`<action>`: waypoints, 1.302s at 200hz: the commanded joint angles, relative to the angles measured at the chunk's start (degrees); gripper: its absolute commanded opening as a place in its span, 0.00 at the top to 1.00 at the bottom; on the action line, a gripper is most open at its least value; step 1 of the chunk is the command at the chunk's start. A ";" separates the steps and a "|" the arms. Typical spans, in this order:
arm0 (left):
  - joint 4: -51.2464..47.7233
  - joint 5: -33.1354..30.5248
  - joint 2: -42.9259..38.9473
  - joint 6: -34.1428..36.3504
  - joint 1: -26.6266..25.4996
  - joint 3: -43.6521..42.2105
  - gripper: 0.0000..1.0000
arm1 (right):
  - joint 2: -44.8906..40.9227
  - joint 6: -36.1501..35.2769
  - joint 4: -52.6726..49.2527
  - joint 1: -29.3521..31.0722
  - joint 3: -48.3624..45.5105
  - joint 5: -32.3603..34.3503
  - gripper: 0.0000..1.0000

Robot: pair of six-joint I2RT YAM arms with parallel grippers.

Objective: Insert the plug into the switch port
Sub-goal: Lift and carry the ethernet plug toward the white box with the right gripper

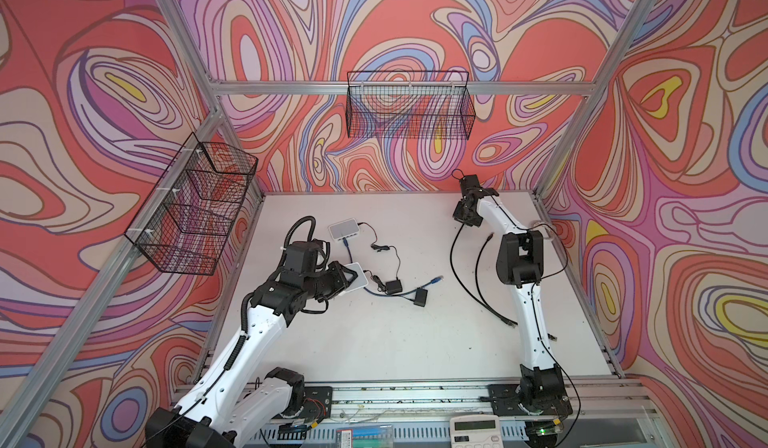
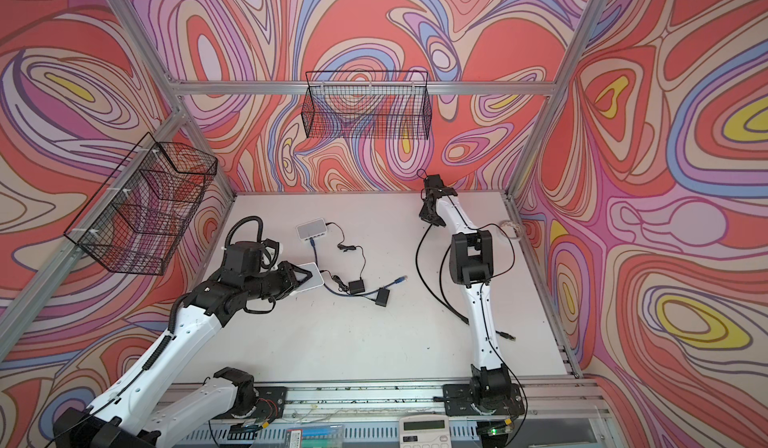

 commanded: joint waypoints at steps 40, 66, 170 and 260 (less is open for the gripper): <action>-0.91 -0.07 -2.09 -0.26 0.20 -0.47 1.00 | -2.70 -7.41 8.05 0.16 -8.13 -7.91 1.00; 0.05 0.16 -2.01 -0.88 0.19 -0.25 1.00 | -11.81 -12.60 16.38 0.99 -18.44 -11.40 1.00; 3.13 1.78 -0.50 -2.87 0.25 0.72 1.00 | -37.65 -24.88 28.50 7.80 -45.63 -24.76 1.00; 5.47 1.18 2.51 -5.80 0.21 3.25 1.00 | -53.76 -31.93 26.09 20.64 -58.85 -29.69 1.00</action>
